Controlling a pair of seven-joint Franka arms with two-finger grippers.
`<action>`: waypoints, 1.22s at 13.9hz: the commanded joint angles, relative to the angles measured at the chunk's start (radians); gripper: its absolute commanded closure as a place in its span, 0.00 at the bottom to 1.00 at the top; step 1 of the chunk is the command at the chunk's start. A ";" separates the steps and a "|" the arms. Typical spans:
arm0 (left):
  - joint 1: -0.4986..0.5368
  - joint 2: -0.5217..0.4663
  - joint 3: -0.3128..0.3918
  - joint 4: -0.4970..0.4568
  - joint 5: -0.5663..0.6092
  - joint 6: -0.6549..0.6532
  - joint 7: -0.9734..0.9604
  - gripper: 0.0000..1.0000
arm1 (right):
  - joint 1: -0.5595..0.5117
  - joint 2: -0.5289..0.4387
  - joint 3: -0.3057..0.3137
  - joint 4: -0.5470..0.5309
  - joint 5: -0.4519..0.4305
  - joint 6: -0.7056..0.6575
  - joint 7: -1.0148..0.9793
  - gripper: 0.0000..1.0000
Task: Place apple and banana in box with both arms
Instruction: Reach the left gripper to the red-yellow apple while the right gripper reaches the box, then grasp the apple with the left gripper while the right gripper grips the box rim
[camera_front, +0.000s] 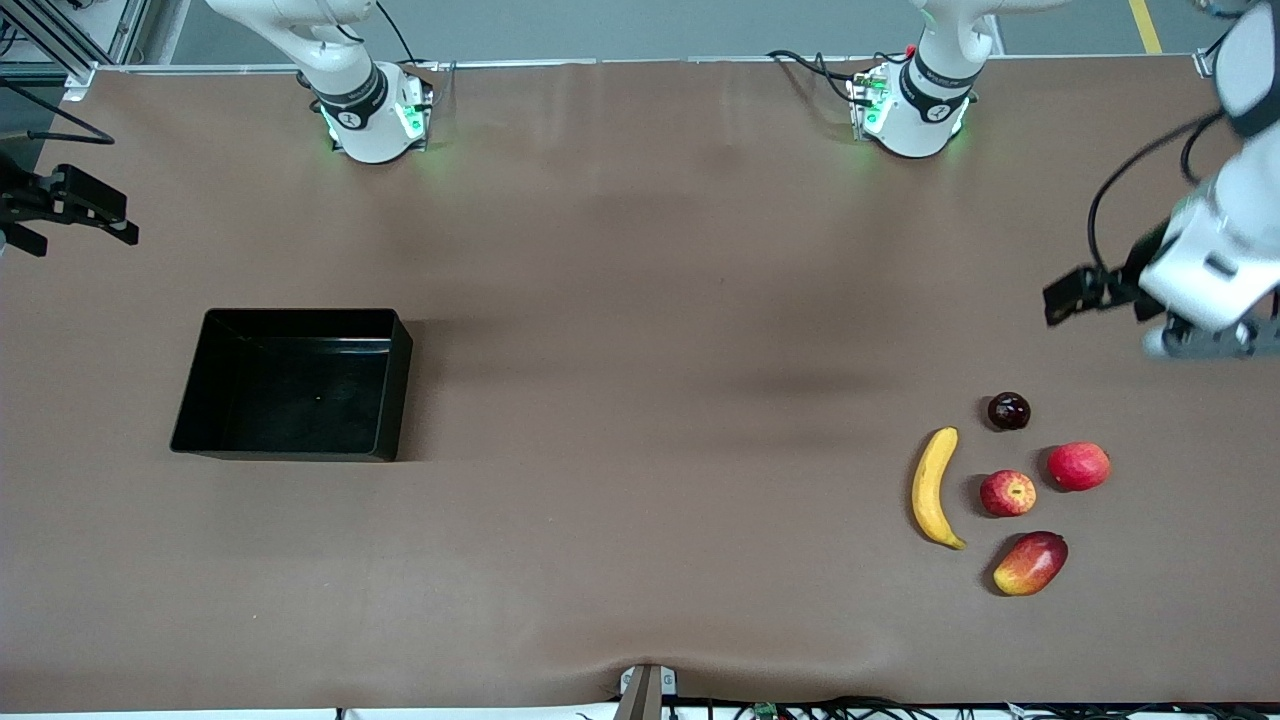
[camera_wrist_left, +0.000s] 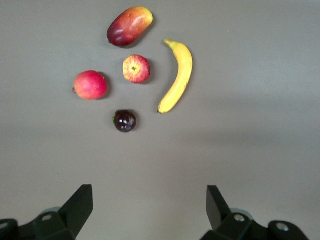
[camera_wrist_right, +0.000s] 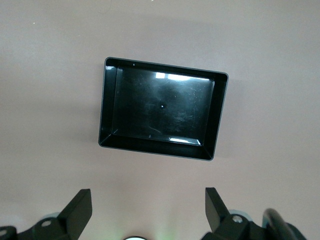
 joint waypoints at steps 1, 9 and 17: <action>0.027 0.117 -0.002 0.047 0.045 0.101 0.004 0.00 | 0.004 0.047 -0.004 0.026 -0.011 -0.007 -0.004 0.00; 0.056 0.449 0.013 0.054 0.156 0.459 0.012 0.00 | -0.062 0.169 -0.009 0.049 -0.011 -0.007 -0.008 0.00; 0.071 0.565 0.019 0.053 0.153 0.525 -0.013 0.00 | -0.066 0.247 -0.009 0.001 -0.025 0.047 -0.008 0.00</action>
